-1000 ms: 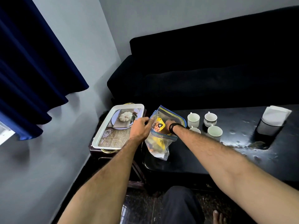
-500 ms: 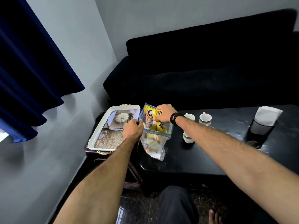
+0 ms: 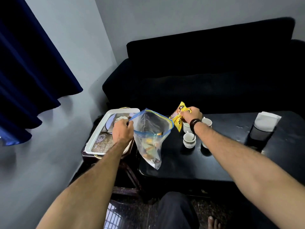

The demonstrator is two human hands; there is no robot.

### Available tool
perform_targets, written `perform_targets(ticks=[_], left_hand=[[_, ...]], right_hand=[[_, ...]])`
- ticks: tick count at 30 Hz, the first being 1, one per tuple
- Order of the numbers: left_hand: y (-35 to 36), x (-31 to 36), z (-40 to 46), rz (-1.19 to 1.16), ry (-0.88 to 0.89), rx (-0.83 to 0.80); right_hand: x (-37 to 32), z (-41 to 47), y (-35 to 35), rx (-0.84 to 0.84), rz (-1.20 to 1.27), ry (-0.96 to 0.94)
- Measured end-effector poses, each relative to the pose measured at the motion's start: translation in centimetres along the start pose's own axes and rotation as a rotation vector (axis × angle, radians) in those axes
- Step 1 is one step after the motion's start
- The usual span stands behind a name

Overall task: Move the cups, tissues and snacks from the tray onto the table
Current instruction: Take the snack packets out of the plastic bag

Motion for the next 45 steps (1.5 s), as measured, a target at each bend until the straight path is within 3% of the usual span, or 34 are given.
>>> perform_targets(ticks=[3,6,10,13,15,17,19,20,22,24,26,33,40,45], left_hand=[[0.0,-1.4,0.0,-0.02,-0.002,0.03],[-0.2,-3.0,0.5,-0.055,-0.033,0.079],[0.3,-3.5,0.9,-0.123,0.006,0.048],[0.9,-3.4,0.8,-0.179,0.001,0.045],[1.4,-3.4,0.5,-0.221,-0.008,0.037],[1.9,-3.3,0.1,-0.276,-0.023,0.021],[2.4,-3.0,-0.4,-0.31,-0.028,0.007],[2.6,-2.8,-0.6,-0.32,-0.022,0.001],[2.9,-2.3,-1.2,-0.339,-0.015,-0.034],[3.0,-1.9,-1.7,-0.332,0.006,-0.065],[2.6,-1.7,-2.2,-0.313,0.042,-0.085],[3.1,-2.8,-2.8,-0.169,0.137,-0.164],[2.6,-2.6,-2.6,-0.03,0.078,-0.097],[1.4,-1.8,-1.3,0.073,-0.065,0.006]], right_hand=[[1.0,-1.6,2.0,0.048,-0.141,-0.063],[1.3,-2.0,3.9,0.116,-0.088,-0.082],[2.4,-1.9,7.0,-0.039,-0.21,-0.052],[1.4,-2.1,6.3,0.137,-0.332,-0.138],[-2.2,-2.7,5.8,0.186,-0.052,-0.319],[-7.1,-4.3,5.1,0.133,0.24,-0.529],[-10.5,-6.4,5.6,-0.02,0.281,-0.687],[-11.1,-7.4,7.0,-0.194,0.203,-0.715],[-10.0,-9.8,10.4,-0.52,-0.203,-0.793],[-7.2,-11.2,12.6,-0.627,-0.619,-0.894],[-4.1,-11.7,13.7,-0.659,-0.822,-0.865],[1.7,-11.6,15.3,-0.67,-0.943,-0.568],[-4.6,-13.3,13.3,-0.394,-0.884,-0.996],[-11.7,-13.9,9.6,-0.425,-0.829,-1.108]])
Point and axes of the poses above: each hand's wrist, its own z-axis towards the middle knuckle, its own y-axis out of the palm, x = y × z, the point moved 6 cm from there along z, towards the middle knuckle, and after that the axes turned 12 degrees about x, right-handed, at the moved point
